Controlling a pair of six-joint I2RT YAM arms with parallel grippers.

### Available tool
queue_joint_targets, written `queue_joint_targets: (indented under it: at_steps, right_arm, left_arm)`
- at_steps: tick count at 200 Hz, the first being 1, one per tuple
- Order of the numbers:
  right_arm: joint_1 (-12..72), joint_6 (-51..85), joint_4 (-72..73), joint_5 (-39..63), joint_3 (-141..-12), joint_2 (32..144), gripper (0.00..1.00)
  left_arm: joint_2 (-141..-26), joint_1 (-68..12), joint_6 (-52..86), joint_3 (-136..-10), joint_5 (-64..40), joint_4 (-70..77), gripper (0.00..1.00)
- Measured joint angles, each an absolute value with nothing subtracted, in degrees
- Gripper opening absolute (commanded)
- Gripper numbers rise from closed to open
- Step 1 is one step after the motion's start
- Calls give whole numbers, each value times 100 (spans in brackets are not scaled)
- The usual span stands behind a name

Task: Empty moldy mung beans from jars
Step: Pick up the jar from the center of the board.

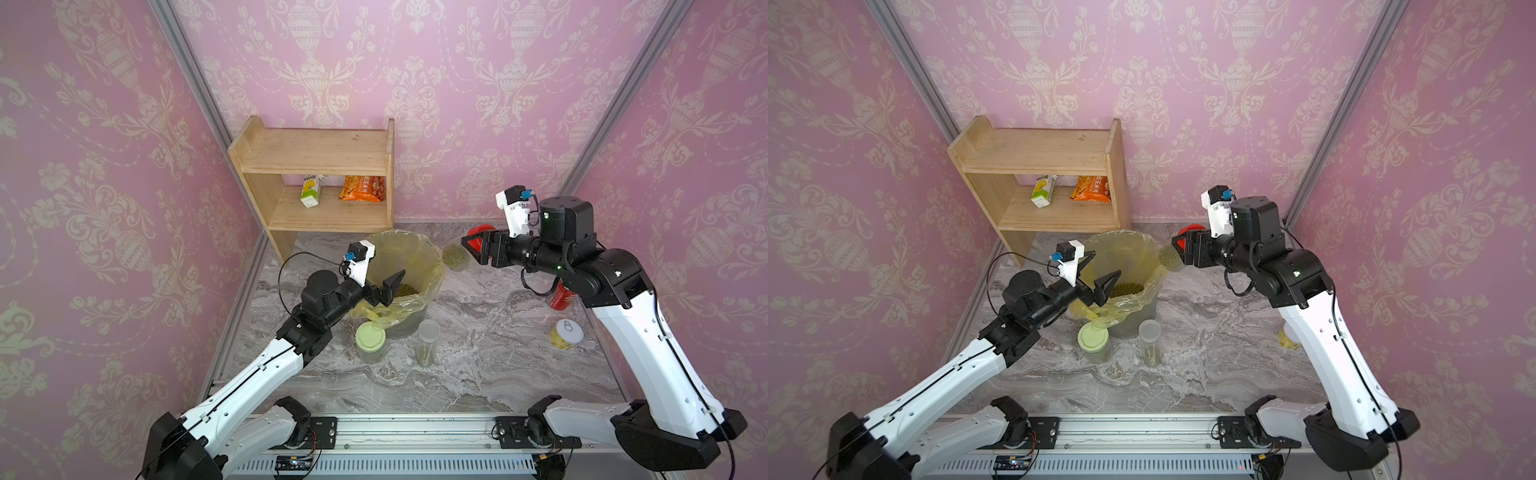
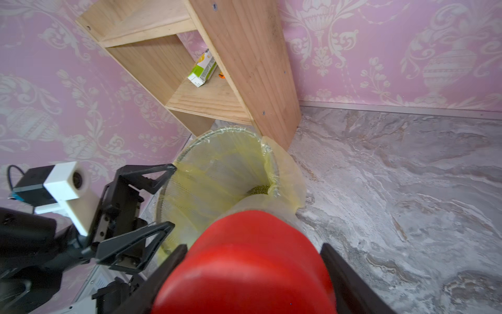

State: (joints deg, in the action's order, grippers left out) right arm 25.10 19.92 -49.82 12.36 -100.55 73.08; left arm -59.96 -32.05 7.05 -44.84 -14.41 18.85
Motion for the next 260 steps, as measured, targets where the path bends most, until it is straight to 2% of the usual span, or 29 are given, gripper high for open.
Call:
queue_joint_targets:
  at_steps: [70, 117, 162, 202, 226, 247, 260]
  right_arm:
    - [2510, 2596, -4567, 2285, -10151, 7730, 45]
    - [2510, 2849, -4211, 2587, -10141, 7741, 45]
    - [2515, 3039, -3903, 2895, -10036, 7760, 45]
    - [2565, 3181, -3645, 3030, -9828, 7806, 45]
    - [2602, 3205, -3592, 3074, -9758, 7846, 45]
    - [2589, 3336, -3426, 3100, -9686, 7854, 45]
    - [2591, 3417, -3358, 3109, -9660, 7854, 45]
  left_arm:
    - [-6838, -3199, 751, -5052, -2700, 3057, 99]
    - [-7308, -3199, 856, -5358, -3739, 3476, 99]
    - [-7749, -3199, 1046, -5618, -4132, 3815, 99]
    - [-8020, -3199, 1210, -5830, -4338, 4064, 95]
    - [-8093, -3194, 1299, -5839, -4453, 4219, 78]
    - [-8119, -3173, 1295, -5839, -4589, 4241, 78]
    - [-8123, -3157, 1297, -5839, -4617, 4246, 74]
